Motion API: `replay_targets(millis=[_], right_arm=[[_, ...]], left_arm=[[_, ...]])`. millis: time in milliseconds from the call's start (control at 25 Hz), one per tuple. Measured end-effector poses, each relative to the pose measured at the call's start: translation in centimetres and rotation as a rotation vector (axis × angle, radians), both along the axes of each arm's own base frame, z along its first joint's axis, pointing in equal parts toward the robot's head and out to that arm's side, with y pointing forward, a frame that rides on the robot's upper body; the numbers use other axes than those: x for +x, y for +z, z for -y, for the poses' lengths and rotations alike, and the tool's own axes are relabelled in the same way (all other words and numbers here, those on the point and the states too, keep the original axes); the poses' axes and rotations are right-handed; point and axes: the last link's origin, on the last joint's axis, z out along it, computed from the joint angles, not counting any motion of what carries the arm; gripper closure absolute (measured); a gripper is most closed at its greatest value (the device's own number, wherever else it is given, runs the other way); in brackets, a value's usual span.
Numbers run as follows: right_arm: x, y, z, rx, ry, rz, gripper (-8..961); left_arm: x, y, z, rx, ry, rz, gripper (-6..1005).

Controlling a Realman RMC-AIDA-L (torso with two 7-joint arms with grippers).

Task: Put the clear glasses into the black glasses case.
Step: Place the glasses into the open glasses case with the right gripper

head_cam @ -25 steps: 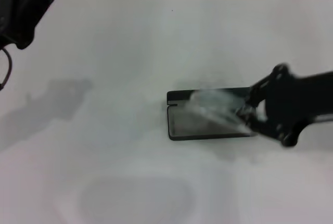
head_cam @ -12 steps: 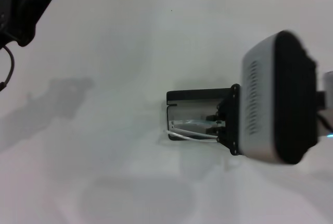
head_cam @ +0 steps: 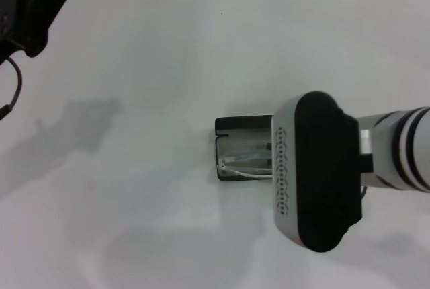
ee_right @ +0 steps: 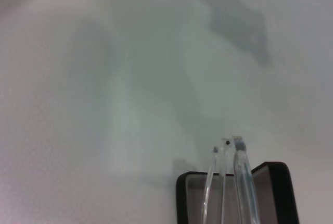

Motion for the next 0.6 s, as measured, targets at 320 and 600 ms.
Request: replay_targets(millis=[320,600], right_arm=[[1.2,-1.5,-0.5,0.019,0.026,0.035,805],[2.0,-2.1,-1.1,0.046,0.033,0.042,804]], left_arm=[[-0.2,-0.3,0.1,-0.014,0.014,0.013,913],[-0.2,-0.5,0.4,-0.012,0.009,0.020,913]])
